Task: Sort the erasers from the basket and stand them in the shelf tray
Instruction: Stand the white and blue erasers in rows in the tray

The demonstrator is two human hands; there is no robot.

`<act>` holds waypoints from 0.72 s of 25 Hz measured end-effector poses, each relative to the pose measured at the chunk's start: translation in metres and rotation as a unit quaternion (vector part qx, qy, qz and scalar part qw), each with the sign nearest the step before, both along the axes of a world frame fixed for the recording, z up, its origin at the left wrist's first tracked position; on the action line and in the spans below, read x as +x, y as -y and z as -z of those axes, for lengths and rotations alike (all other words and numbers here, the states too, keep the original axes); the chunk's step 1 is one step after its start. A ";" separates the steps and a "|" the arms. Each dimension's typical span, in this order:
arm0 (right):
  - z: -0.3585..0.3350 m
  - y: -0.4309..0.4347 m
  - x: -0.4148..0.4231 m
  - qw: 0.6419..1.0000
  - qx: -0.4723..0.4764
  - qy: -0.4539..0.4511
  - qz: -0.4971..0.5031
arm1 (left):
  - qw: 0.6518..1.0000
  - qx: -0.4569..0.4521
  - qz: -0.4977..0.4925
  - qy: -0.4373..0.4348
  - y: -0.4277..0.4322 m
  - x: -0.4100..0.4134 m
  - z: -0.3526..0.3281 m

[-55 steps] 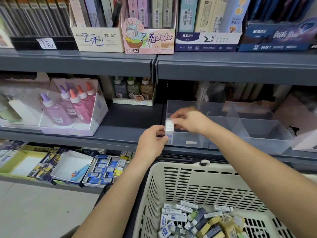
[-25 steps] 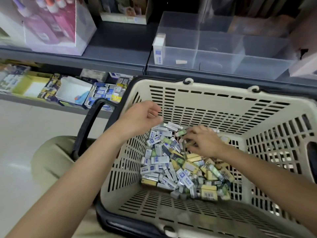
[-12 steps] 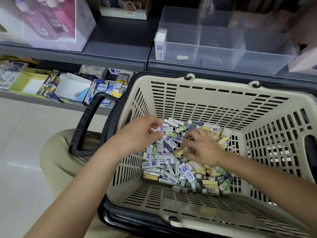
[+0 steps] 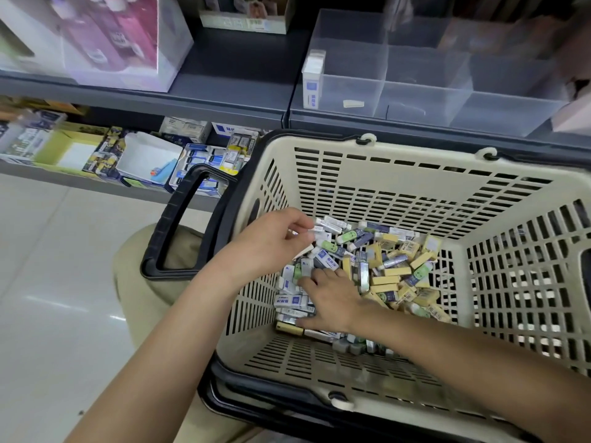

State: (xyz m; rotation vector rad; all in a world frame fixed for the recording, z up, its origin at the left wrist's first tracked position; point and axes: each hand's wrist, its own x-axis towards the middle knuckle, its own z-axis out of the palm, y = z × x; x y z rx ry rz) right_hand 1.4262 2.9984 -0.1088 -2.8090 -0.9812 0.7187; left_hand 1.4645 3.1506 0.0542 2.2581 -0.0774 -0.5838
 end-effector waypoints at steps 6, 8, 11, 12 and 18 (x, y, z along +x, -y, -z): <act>-0.008 -0.012 0.002 0.998 0.040 -0.017 0.043 | 1.000 -0.005 -0.006 0.001 -0.001 0.001 0.002; -0.011 -0.016 0.002 0.998 0.038 -0.027 0.030 | 1.000 -0.011 -0.010 -0.004 -0.002 0.000 0.002; -0.016 -0.030 0.004 0.999 -0.002 -0.030 0.030 | 1.000 -0.010 -0.010 -0.004 -0.002 0.000 0.002; -0.016 -0.037 0.004 1.000 -0.003 -0.025 0.016 | 1.000 -0.009 -0.009 -0.001 -0.001 0.000 0.002; -0.019 -0.032 0.017 0.987 0.077 -0.144 0.012 | 1.000 -0.014 -0.012 0.003 -0.001 0.000 0.001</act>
